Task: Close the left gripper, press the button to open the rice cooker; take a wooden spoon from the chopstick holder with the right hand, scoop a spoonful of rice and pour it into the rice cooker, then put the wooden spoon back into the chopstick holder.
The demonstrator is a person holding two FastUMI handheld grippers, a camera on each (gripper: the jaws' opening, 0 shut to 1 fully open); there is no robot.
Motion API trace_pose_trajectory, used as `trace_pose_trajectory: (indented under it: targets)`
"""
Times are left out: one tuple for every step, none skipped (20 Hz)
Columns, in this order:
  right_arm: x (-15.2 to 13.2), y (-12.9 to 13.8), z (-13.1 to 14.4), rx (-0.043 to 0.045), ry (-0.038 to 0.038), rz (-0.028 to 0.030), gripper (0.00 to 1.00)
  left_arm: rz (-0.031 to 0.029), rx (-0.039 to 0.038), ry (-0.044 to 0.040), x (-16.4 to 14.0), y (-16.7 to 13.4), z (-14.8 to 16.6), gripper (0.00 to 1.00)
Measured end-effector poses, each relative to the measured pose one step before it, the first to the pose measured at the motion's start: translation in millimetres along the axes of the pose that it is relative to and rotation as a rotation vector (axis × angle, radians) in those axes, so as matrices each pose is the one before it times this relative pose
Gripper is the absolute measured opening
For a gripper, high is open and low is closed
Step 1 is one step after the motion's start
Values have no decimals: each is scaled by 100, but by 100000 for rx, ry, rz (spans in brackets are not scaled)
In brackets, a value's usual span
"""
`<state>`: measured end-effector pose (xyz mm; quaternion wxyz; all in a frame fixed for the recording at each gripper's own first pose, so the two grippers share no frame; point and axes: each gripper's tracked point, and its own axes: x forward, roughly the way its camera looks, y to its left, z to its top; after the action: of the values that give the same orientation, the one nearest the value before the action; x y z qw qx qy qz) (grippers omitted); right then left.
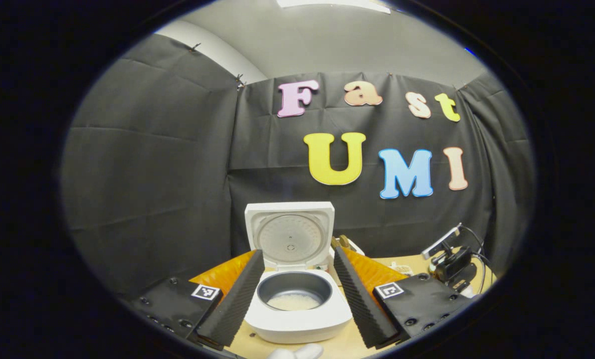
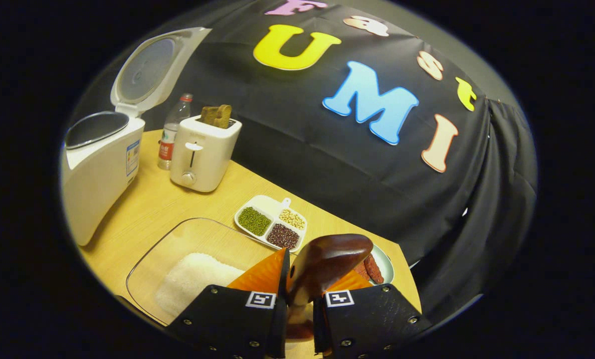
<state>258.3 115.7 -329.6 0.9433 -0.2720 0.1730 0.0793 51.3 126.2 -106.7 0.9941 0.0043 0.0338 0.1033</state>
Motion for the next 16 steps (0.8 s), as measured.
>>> trace_pose_trajectory:
  targets:
    - [211,946,-138,-167,864,2726,22,-1,0,114,120,56,98,97]
    - [143,835,-204,1446,987,2311,22,356,180,199,35,206,-36,97]
    - [-139,541,-71,1454,385,1739,22,-9,83,-22,79,132,39,97]
    - [-91,752,-23,2921,786,2393,22,419,189,-209,-236,267,-156,97]
    - [-7,916,-94,3012,1037,2710,22,218,221,49,6,253,34,97]
    - [-55,582,294,2848,-110,1846,22,350,96,137,-35,187,54,97]
    - [-194,363,323,1900,-8,1081,22,117,52,135,59,123,-130,97]
    - [-81,356,336,3675,53,1663,22,287,52,241,8,262,10,97]
    - [-230,295,59,5123,-86,1888,22,150,-31,105,28,175,-62,97]
    - [-120,370,325,6694,-100,2670,23,97,-108,197,-63,185,-137,97]
    - [9,416,252,7557,27,1966,22,351,46,339,85,159,-152,97]
    - [105,267,207,8442,383,2469,22,35,-130,158,21,99,81,97]
    - [-4,54,-30,5680,-93,1189,22,251,3,191,61,86,46,97]
    - [-5,28,97,4974,-41,1513,22,54,74,-54,1,134,-147,97]
    - [-29,-128,60,4153,-706,581,22,177,163,-264,-20,146,97,97]
    - [-11,-201,92,4351,-396,1014,22,74,117,-335,-226,148,179,97]
